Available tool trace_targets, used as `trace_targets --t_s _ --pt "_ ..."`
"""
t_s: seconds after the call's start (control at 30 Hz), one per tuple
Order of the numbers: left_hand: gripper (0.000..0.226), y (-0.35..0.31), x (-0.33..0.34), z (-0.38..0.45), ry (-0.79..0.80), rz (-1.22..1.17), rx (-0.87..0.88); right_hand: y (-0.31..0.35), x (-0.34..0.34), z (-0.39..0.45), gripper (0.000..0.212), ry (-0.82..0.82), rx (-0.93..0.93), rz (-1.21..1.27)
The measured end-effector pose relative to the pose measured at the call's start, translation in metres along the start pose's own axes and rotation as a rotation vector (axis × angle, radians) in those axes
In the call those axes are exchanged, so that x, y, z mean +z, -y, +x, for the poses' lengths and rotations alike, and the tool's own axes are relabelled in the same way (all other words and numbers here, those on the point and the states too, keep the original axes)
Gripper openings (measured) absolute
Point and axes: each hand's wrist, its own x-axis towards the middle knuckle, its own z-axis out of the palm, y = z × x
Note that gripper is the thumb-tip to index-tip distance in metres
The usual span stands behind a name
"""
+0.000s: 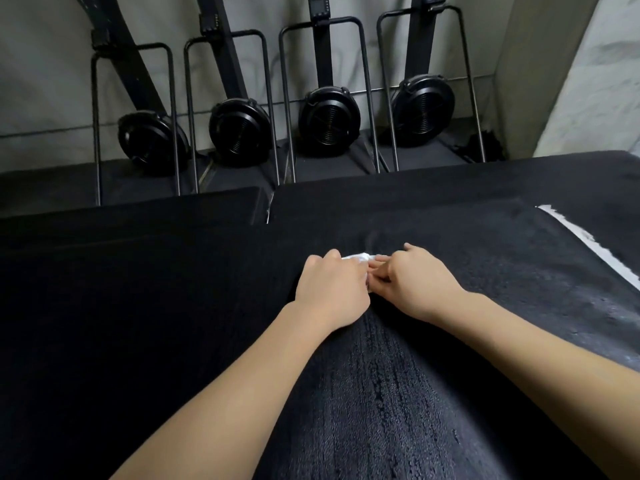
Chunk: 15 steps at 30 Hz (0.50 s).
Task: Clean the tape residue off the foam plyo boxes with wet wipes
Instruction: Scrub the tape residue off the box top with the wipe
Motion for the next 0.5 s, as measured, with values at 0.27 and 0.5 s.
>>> trace_targets --t_s 0.27,0.5 --pt "0.037 0.023 0.009 0.08 0.029 0.004 -0.055 -0.017 0.002 0.075 0.037 -0.024 0.135 0.086" --pt "0.043 0.036 0.018 0.119 0.073 -0.023 -0.097 -0.032 0.012 0.116 0.037 -0.019 0.235 0.215"
